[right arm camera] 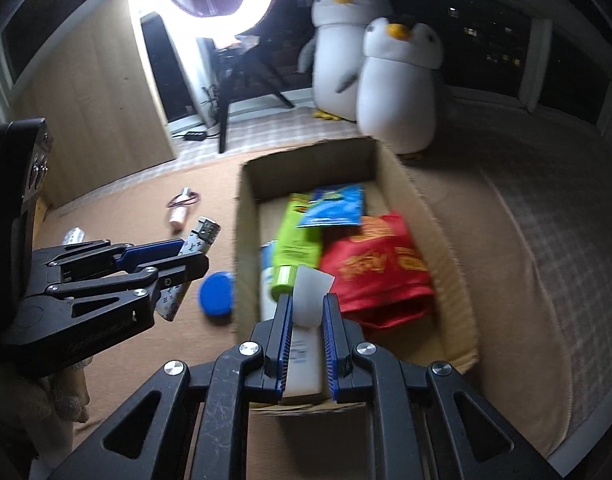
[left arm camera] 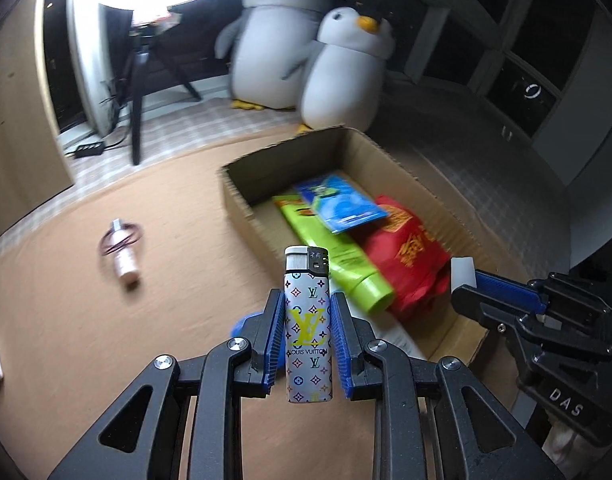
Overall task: Organize objects
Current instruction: 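Carry the lighter in the left gripper and cube in the right gripper over the box, then open the left gripper over the box while the right gripper releases the cube there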
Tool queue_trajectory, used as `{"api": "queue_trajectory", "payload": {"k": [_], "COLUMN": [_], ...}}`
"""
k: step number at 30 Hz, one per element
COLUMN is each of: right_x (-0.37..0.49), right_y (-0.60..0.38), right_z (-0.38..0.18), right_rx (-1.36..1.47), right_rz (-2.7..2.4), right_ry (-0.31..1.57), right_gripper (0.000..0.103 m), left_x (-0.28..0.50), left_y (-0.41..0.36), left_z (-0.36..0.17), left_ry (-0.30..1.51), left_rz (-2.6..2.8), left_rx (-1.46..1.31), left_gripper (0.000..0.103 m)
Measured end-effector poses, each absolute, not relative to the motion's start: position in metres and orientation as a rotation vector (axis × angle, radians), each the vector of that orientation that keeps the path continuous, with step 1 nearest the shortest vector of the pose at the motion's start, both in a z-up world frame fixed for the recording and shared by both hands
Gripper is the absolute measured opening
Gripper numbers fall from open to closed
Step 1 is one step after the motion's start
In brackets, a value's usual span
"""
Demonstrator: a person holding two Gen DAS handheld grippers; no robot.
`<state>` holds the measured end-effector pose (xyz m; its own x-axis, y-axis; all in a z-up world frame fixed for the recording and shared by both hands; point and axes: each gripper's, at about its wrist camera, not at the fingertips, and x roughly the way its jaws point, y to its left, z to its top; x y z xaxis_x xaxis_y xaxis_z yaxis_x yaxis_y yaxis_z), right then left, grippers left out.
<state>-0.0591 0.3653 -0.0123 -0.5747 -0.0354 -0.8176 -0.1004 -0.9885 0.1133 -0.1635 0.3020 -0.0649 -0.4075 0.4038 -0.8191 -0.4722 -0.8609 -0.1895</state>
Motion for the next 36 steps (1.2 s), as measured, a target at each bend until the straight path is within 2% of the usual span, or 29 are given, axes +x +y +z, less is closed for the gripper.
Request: {"api": "queue_trajectory", "payload": {"k": [6, 26, 29, 31, 32, 36], "right_x": [-0.06, -0.061, -0.058, -0.057, -0.056, -0.056], "right_y": [0.383, 0.407, 0.41, 0.411, 0.411, 0.411], "right_z": [-0.017, -0.022, -0.021, -0.02, -0.019, -0.018], "right_rx": [-1.438, -1.442, -1.431, -1.426, -1.419, -1.413], "right_rz": [2.722, 2.694, 2.688, 2.688, 2.688, 2.689], "right_ry": [0.229, 0.243, 0.245, 0.249, 0.248, 0.248], "right_gripper": [0.014, 0.014, 0.018, 0.032, 0.034, 0.038], "left_x": [-0.175, -0.187, -0.186, -0.186, -0.185, -0.184], "left_y": [0.332, 0.364, 0.365, 0.365, 0.365, 0.363], "left_z": [-0.071, -0.082, -0.08, -0.078, -0.077, -0.074], "left_ry": [0.125, 0.161, 0.166, 0.161, 0.16, 0.162], "left_rz": [2.242, 2.232, 2.235, 2.234, 2.236, 2.252], "left_rx": [-1.303, -1.316, -1.305, -1.307, -1.302, -1.294], "left_gripper": [0.025, 0.025, 0.026, 0.039, 0.043, 0.043]}}
